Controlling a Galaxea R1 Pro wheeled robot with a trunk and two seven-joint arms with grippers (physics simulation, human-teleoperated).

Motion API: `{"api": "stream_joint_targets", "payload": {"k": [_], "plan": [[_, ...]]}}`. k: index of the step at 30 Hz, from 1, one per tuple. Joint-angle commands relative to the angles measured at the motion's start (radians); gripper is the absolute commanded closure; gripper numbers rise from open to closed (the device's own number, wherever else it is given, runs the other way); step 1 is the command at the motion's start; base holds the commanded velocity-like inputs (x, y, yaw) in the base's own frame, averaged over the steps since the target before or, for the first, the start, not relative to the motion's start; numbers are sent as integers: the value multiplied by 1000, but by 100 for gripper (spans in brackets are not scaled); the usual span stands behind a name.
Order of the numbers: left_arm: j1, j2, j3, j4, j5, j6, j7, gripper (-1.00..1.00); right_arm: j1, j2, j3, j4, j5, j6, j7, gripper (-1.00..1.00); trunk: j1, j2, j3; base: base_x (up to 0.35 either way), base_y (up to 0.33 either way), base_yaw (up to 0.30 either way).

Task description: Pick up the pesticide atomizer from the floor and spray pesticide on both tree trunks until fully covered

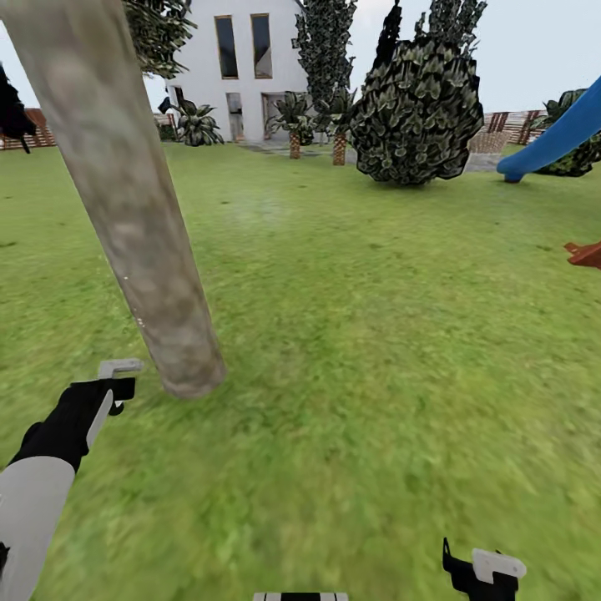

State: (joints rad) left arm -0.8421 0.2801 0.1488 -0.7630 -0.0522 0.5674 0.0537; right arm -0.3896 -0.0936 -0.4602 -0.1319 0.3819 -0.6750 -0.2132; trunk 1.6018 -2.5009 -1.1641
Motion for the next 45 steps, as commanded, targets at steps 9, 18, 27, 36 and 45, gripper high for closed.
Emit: {"api": "stream_joint_targets", "payload": {"k": [9, 18, 27, 36, 45], "plan": [[0, -1, -2, 90, 0, -68, 1, 100, 0, 0, 0, 0, 0, 0, 0, -100, 0, 0, 0, 74, -186, 179], [0, -9, 0, 91, 0, -72, 8, 100, 0, 0, 0, 0, 0, 0, 0, -100, 0, 0, 0, -31, -265, 14], [-4, -11, -4, 70, 3, -72, 10, 100, 0, 0, 0, 0, -1, 0, -1, -100, 0, 0, 0, 0, -220, 155], [-27, -38, -8, -103, 2, -5, -3, 100, 0, -2, 0, 0, -2, 1, -2, -100, 0, 0, 0, 0, -5, 1], [-61, -63, -7, -145, -5, 9, -3, 100, 0, -2, 0, -2, -3, 0, -2, -100, 0, 0, 0, -77, 0, 0]]}}
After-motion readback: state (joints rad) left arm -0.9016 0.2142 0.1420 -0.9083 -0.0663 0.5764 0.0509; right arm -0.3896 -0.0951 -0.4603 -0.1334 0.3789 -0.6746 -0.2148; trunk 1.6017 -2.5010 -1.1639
